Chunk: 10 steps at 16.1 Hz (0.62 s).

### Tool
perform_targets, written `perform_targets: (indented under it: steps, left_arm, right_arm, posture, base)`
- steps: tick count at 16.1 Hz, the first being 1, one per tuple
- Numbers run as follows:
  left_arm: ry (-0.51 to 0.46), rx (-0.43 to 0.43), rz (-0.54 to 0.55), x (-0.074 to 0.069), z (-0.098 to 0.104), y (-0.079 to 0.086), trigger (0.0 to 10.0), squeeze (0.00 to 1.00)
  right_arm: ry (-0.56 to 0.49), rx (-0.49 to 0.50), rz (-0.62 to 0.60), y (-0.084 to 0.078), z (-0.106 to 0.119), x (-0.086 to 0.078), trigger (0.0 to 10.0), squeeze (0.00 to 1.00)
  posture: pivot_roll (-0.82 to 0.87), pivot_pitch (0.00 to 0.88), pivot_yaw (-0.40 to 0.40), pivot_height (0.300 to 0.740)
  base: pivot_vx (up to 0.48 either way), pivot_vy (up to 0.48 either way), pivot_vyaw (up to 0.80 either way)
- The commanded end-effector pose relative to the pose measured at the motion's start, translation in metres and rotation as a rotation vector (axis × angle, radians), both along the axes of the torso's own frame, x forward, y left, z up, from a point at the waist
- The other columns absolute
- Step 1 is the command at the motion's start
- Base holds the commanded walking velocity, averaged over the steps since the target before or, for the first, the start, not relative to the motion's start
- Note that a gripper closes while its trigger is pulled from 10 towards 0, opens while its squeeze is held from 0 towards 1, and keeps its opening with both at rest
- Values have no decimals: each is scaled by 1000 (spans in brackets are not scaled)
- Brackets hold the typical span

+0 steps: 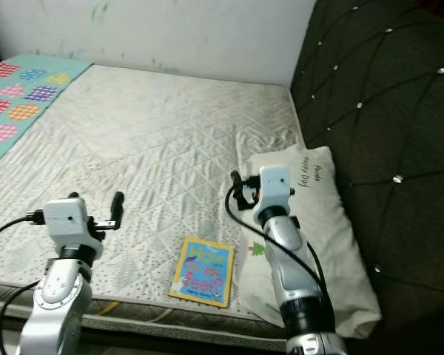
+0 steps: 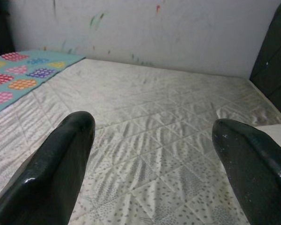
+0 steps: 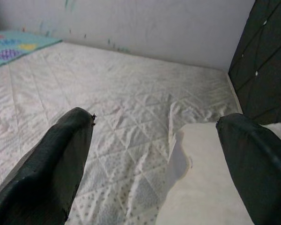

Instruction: Clean up the room

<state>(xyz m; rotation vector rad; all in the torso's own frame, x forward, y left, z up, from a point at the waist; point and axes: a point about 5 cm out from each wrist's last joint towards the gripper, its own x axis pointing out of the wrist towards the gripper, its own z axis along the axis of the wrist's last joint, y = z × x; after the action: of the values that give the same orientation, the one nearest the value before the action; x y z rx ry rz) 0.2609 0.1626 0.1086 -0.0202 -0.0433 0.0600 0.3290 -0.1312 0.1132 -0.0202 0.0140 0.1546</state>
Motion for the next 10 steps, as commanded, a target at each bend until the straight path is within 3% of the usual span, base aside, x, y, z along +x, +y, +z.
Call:
perform_targets:
  steps: [1, 10]
  left_arm:
    - [4, -3, -1, -1, 1, -1, 10000, 0]
    - [-4, -26, 10, 4, 3, -4, 10000, 0]
  right_arm:
    - [-7, -12, -8, -1, 3, 0, 10000, 0]
    - [10, -19, 34, -3, 3, 2, 10000, 0]
  posture:
    - [91, 0, -44, 740]
    - [85, 0, -50, 740]
  base:
    - [0, 371, 0]
    - [0, 446, 0]
